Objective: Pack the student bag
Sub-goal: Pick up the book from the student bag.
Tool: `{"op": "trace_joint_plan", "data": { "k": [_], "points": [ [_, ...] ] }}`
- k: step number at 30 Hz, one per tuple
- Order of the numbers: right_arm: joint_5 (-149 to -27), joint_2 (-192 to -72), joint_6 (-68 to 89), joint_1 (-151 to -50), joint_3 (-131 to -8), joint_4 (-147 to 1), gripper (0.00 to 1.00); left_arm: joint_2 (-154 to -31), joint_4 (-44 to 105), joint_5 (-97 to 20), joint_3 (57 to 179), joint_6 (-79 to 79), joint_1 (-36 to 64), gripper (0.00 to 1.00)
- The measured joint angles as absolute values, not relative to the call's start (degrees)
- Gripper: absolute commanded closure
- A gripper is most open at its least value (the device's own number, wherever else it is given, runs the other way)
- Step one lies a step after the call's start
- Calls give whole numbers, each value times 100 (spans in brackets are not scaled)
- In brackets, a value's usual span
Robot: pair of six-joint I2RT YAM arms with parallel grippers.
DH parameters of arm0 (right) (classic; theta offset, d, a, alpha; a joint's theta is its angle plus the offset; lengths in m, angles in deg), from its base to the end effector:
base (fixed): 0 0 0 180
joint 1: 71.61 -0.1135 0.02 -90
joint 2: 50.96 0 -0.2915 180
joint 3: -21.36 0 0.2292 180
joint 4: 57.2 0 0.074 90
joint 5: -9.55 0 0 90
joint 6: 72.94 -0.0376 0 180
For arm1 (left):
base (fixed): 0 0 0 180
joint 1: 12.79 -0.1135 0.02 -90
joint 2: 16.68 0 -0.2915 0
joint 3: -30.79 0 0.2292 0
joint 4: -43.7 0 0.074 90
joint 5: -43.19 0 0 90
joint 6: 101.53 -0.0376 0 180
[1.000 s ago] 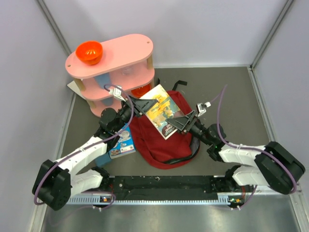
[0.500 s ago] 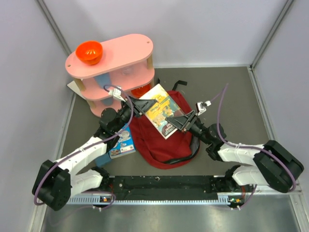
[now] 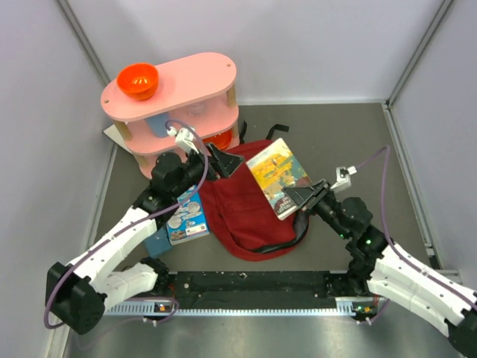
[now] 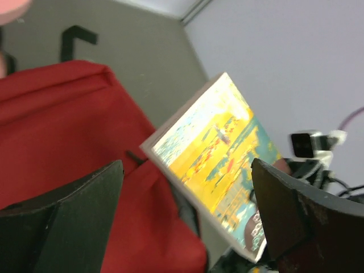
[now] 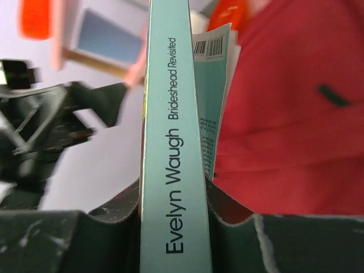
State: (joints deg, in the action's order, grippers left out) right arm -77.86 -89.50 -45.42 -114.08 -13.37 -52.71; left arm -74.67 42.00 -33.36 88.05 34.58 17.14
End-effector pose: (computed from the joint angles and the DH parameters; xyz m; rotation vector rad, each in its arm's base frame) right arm 0.0987 0.0880 0.2812 0.3417 1.7075 1.3732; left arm 0.1734 -0.1099 0.3531 -0.0502 1.7524 -1.1903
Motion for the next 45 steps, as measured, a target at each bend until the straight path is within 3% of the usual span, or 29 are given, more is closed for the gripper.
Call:
{"op": "trace_joint_plan", "data": {
  "k": [8, 16, 23, 28, 32, 40, 41, 42, 45],
  "points": [
    [-6009, -7033, -4153, -11411, -1380, -8571, 100, -7500, 2377, -4153, 9389, 1801, 2267, 1],
    [-4848, -6115, -3788, -11408, -2038, -10287, 100, -7946, 1461, -4940, 9409, 905, 3596, 1],
    [-4265, -6142, -3449, -11408, -2576, -10919, 100, -7939, 1175, -5749, 9511, 475, 4118, 1],
    [-4306, -6627, -3130, -11411, -2834, -11015, 100, -6746, 1800, -6793, 9258, -24, 4979, 1],
    [-4538, -7057, -2802, -11411, -2924, -10910, 100, -6138, 2346, -7475, 9247, -192, 4955, 1],
    [-4709, -7156, -2883, -11411, -2902, -10670, 100, -6914, 2230, -7639, 9363, -113, 4953, 1],
    [-4671, -7099, -2933, -11411, -2891, -10630, 100, -7004, 2156, -7530, 9378, -104, 4953, 10],
    [-4604, -7005, -2988, -11411, -2867, -10578, 100, -7083, 2060, -7408, 9413, -107, 4953, 11],
    [-4433, -6863, -3069, -11411, -2862, -10497, 100, -7321, 1819, -7156, 9581, -94, 4955, 6]
  ]
}}
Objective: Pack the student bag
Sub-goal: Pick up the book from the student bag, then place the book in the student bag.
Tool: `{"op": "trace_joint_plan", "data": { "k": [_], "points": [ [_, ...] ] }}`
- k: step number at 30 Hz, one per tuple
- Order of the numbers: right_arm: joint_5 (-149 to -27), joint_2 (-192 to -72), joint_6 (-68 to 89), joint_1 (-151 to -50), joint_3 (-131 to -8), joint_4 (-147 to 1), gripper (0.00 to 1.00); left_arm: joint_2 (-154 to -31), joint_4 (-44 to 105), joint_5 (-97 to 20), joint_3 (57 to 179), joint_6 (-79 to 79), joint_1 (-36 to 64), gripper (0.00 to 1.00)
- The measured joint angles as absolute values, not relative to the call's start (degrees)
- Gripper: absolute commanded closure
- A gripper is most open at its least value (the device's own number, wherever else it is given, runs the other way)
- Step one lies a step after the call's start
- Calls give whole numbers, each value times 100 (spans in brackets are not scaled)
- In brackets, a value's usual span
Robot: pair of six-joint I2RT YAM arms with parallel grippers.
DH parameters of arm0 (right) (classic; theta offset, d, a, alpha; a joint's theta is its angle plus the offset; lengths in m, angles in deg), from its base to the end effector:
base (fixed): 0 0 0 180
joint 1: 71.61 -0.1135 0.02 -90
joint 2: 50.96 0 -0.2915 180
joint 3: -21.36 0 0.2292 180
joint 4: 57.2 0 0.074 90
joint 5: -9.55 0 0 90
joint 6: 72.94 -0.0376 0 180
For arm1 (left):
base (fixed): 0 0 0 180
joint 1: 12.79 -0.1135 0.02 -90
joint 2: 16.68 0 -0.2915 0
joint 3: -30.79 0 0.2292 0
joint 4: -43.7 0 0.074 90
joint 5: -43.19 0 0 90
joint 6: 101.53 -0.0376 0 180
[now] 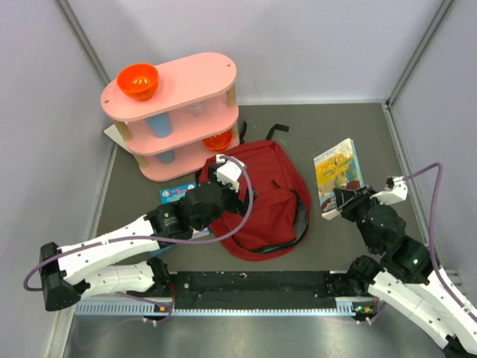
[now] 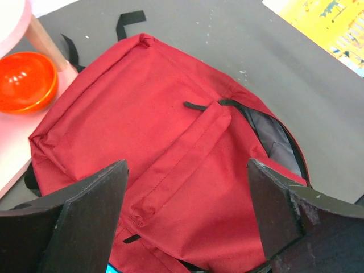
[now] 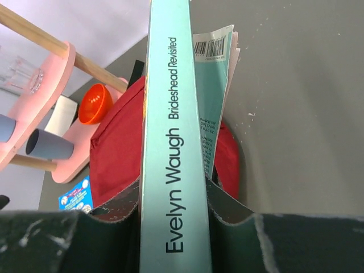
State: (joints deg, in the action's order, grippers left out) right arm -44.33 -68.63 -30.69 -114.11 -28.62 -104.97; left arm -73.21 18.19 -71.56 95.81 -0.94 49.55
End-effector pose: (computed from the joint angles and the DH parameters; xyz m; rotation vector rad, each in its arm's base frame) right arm 0.0419 0.0084 0.2967 0.5191 1.7458 0.5466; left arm 0.1018 -0.1604 0.3588 0.5353 1.7893 -0.4852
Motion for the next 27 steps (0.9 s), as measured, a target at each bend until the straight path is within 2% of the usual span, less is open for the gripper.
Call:
{"op": "trace_joint_plan", "data": {
  "k": [5, 10, 15, 27],
  "points": [
    [-4582, -6861, -3123, -11411, -2803, -10458, 100, -7579, 1627, -6691, 9699, -216, 4955, 5],
    [-4722, -6682, -3337, -11411, -2506, -10484, 100, -8521, 1063, -6232, 10333, -430, 5014, 4],
    [-4698, -6415, -3554, -11411, -2412, -10672, 100, -9117, 639, -5550, 10425, -647, 5301, 2],
    [-4604, -6494, -3897, -11411, -2379, -10895, 100, -9990, 123, -3993, 10925, -985, 5478, 5]
  ]
}}
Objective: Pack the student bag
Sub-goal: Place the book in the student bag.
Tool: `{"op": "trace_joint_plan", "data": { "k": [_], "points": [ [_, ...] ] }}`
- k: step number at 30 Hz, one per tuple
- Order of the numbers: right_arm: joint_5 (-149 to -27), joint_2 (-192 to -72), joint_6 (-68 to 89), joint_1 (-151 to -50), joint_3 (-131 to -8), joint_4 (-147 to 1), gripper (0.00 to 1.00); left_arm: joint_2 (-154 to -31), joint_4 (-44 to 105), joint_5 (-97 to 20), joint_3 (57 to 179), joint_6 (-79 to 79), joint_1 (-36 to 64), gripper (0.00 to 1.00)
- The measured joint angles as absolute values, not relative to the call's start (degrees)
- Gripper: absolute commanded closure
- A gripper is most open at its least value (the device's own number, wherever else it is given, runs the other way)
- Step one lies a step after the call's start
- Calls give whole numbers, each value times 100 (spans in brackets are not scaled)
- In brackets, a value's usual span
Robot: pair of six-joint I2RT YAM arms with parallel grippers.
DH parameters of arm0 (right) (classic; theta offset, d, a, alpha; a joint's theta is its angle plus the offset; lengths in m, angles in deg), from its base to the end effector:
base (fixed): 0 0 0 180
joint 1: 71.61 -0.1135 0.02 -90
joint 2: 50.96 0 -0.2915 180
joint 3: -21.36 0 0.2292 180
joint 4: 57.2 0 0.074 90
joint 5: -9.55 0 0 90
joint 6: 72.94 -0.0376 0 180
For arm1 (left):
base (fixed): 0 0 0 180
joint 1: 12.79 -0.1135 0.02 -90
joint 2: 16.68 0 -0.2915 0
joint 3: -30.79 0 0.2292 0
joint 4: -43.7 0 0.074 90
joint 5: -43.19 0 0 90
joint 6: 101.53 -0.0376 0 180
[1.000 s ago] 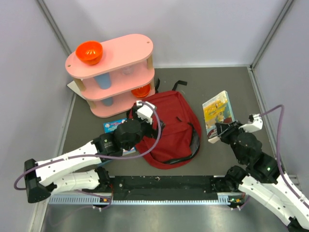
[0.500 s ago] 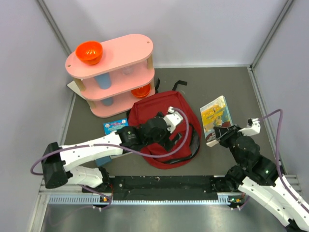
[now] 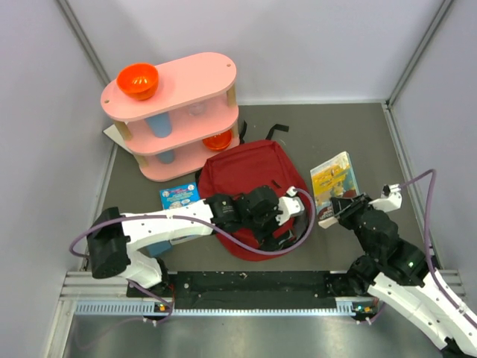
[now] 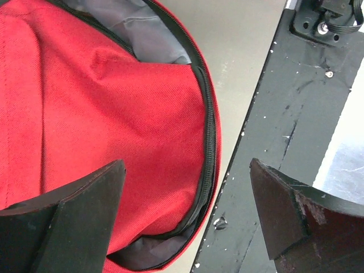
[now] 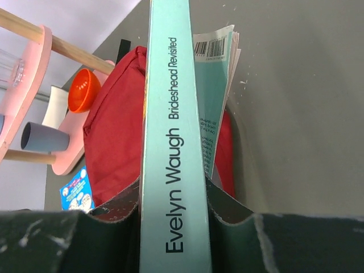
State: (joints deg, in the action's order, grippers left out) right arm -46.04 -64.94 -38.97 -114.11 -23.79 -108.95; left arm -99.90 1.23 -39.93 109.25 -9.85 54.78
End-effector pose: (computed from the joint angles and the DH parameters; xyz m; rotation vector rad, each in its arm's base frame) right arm 0.0376 0.0057 0.2656 0.6177 1.8071 0.6028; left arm 0.1063 -0.2694 0.3022 1.4133 2.0723 -0.6820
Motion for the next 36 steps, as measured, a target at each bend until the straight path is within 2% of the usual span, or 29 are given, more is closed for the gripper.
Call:
{"op": "trace_joint_plan", "data": {
  "k": [5, 12, 13, 19, 23, 26, 27, 36],
  "points": [
    [-4586, -6577, -3923, -11413, -2379, -10890, 100, -10324, -1, -3777, 11131, -1020, 5478, 9],
    [-4483, -6769, -3718, -11413, -2427, -10947, 100, -10809, -362, -3893, 11354, -1022, 5478, 21],
    [-4455, -6835, -3672, -11413, -2465, -10991, 100, -10835, -395, -3921, 11354, -1016, 5478, 27],
    [-4398, -7014, -3556, -11413, -2585, -11013, 100, -10888, -500, -4175, 11354, -987, 5475, 42],
    [-4400, -7027, -3582, -11413, -2585, -11017, 100, -10945, -502, -4186, 11373, -957, 5475, 62],
    [-4403, -7025, -3626, -11413, -2585, -11017, 100, -11023, -495, -4201, 11389, -935, 5475, 87],
    [-4403, -7025, -3648, -11413, -2585, -11017, 100, -11034, -495, -4225, 11389, -918, 5475, 100],
    [-4383, -6922, -3681, -11413, -2585, -11057, 100, -10908, -443, -5126, 11389, -572, 5406, 100]
  ]
}}
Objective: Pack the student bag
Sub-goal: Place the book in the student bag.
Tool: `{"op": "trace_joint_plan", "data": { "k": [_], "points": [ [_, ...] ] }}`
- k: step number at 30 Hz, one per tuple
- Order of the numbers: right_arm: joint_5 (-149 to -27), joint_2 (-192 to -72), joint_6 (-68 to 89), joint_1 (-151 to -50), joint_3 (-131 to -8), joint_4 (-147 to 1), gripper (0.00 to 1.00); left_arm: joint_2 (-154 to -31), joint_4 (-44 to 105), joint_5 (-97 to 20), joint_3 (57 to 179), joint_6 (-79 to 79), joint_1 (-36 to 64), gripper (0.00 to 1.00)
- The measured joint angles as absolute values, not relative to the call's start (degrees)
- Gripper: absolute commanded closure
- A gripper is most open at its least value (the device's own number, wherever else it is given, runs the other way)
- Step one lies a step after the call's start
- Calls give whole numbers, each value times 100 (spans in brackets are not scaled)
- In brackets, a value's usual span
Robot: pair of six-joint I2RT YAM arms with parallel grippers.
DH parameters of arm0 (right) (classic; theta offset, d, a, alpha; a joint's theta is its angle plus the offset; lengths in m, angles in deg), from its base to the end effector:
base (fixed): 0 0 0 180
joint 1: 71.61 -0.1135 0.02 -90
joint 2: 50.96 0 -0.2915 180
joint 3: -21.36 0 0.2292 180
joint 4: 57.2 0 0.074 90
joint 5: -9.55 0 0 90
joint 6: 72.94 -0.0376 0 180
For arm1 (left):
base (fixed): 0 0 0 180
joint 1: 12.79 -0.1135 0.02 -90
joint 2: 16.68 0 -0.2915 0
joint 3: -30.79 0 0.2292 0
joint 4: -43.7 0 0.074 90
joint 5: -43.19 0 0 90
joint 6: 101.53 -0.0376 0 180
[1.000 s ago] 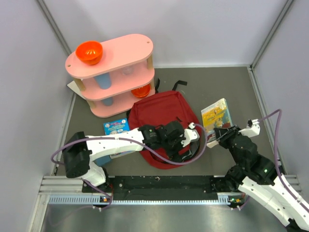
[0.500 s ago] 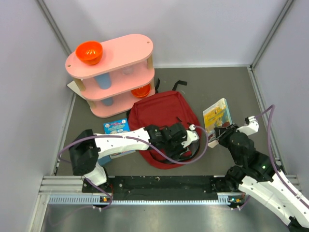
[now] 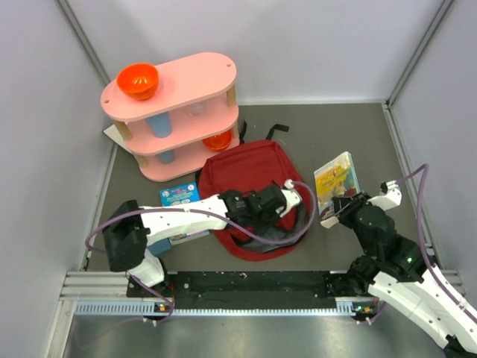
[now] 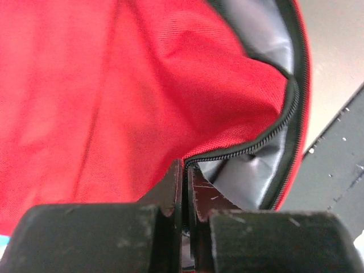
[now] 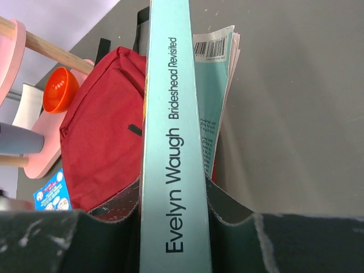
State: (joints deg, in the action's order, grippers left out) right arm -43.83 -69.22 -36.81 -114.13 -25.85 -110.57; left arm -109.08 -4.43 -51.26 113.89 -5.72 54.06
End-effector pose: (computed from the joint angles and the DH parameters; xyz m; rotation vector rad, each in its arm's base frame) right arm 0.0436 0.0096 0.2727 0.5902 1.8482 0.4926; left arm 0.1279 -0.2916 0.2738 1.3021 2.2673 -0.3707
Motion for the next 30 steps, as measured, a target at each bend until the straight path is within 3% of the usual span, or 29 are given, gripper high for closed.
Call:
{"op": "trace_joint_plan", "data": {
  "k": [11, 20, 30],
  "points": [
    [-4593, -6437, -4105, -11411, -2572, -11334, 100, -9635, -318, -6011, 12141, -264, 4013, 100],
    [-5668, -5552, -5230, -11413, -1960, -11467, 100, -9102, -8, -5965, 12567, -133, 4055, 100],
    [-6311, -5197, -5309, -11413, -1992, -11714, 100, -9135, 130, -5635, 12458, 51, 4055, 100]
  ]
}}
